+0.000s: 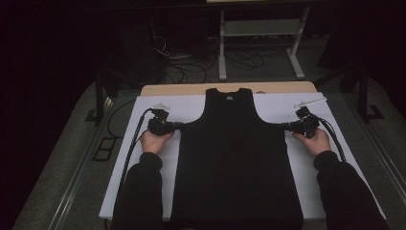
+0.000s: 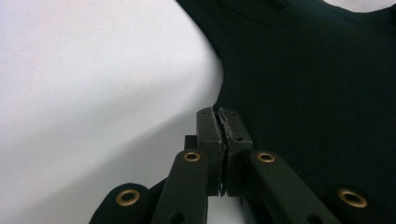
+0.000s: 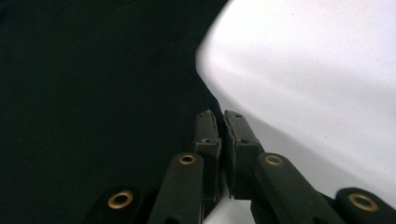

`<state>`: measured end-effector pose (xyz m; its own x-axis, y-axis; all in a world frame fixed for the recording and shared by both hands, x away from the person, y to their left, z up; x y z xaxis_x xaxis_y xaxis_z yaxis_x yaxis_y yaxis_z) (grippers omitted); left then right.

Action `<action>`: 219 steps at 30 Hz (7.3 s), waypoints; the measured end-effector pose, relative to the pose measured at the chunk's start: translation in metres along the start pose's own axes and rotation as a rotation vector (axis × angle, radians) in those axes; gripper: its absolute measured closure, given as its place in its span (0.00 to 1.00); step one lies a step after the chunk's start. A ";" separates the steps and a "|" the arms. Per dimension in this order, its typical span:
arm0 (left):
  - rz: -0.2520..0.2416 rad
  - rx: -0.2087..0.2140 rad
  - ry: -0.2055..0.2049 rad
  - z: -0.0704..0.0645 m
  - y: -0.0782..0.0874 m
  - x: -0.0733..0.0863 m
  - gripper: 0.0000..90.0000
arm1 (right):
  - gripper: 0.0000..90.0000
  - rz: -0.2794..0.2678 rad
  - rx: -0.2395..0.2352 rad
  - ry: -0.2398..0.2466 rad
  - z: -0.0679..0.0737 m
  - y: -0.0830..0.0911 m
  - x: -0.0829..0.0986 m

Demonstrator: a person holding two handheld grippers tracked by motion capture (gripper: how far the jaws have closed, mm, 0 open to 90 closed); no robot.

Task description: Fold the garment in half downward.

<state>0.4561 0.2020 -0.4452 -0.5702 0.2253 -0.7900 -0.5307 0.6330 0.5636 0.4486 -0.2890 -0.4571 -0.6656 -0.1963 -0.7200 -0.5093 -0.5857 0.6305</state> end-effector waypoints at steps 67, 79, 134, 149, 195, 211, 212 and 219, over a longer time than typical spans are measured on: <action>-0.121 0.067 0.058 -0.047 0.075 0.037 0.96 | 0.93 -0.137 -0.125 -0.214 0.047 0.082 0.042; -0.068 0.086 0.058 -0.060 0.080 0.052 0.96 | 0.93 -0.074 -0.145 -0.236 0.054 0.083 0.059; 0.126 0.137 0.111 -0.063 0.076 0.082 0.95 | 0.92 0.079 -0.111 -0.248 0.065 0.083 0.096; 0.142 0.129 0.116 -0.063 0.074 0.083 0.95 | 0.92 0.115 -0.113 -0.253 0.068 0.082 0.099; -0.055 0.095 -0.020 -0.067 0.078 0.057 0.00 | 0.00 -0.163 -0.006 -0.071 0.069 0.106 0.066; -0.102 0.084 -0.052 -0.063 0.083 0.035 0.00 | 0.00 -0.181 0.005 -0.014 0.066 0.103 0.043; -0.097 0.085 -0.054 -0.063 0.083 0.035 0.00 | 0.00 -0.182 0.010 -0.009 0.066 0.103 0.041; -0.093 0.086 -0.061 -0.059 0.080 0.025 0.00 | 0.00 -0.183 0.027 0.016 0.064 0.100 0.031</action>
<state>0.3624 0.2145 -0.4057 -0.4810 0.2057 -0.8523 -0.5221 0.7137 0.4669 0.3422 -0.3035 -0.3973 -0.5518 -0.1007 -0.8279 -0.6358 -0.5916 0.4958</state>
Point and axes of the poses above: each handheld gripper's, and its own axes: y roughly backward along the jaws, x roughly out of its underside, z roughly to its left, the point moved 2 cm from there along -y, roughly forward along the jaws, and after that the axes turned 6 degrees about -z, right-handed, at the moved point
